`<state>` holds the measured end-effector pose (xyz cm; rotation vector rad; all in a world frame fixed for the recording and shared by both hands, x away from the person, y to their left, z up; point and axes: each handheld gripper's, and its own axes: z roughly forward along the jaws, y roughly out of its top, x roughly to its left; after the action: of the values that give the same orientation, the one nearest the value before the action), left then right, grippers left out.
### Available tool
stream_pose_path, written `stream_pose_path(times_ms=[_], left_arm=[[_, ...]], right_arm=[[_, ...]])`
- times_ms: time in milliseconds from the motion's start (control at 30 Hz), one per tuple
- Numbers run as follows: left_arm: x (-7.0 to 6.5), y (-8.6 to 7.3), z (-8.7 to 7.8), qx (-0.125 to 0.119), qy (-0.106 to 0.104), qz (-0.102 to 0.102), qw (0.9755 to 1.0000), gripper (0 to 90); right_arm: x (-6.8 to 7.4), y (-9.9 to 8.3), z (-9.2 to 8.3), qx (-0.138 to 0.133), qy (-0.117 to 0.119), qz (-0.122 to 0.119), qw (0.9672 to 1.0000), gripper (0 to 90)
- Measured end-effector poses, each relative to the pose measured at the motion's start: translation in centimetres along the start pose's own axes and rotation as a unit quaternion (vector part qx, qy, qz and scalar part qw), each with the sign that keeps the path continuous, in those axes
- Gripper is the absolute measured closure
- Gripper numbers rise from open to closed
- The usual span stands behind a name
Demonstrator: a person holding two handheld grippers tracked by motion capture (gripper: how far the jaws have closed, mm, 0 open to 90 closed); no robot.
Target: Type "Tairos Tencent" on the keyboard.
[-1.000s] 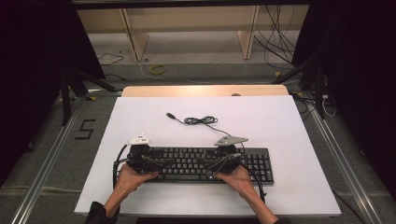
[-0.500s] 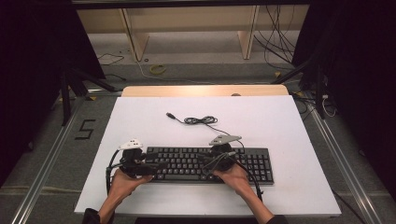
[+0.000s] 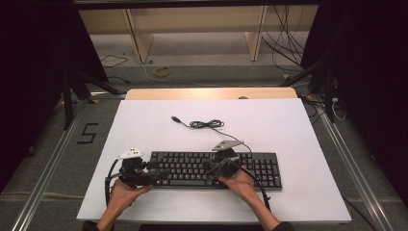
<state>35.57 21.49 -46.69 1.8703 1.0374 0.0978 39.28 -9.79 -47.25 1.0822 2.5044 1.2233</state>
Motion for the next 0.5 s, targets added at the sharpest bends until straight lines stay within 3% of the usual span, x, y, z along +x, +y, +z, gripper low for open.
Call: stream_pose_path(times_ms=[267,500], left_arm=[[0.12,-0.31,-0.22,0.002,-0.002,-0.003,1.0,30.3],[0.28,-0.39,-0.22,0.003,0.001,-0.006,1.0,31.5]], right_arm=[[-0.18,-0.12,0.57,0.013,-0.005,0.002,0.9999,90.0],[0.01,-0.24,0.94,0.015,-0.014,-0.015,0.9997,90.0]])
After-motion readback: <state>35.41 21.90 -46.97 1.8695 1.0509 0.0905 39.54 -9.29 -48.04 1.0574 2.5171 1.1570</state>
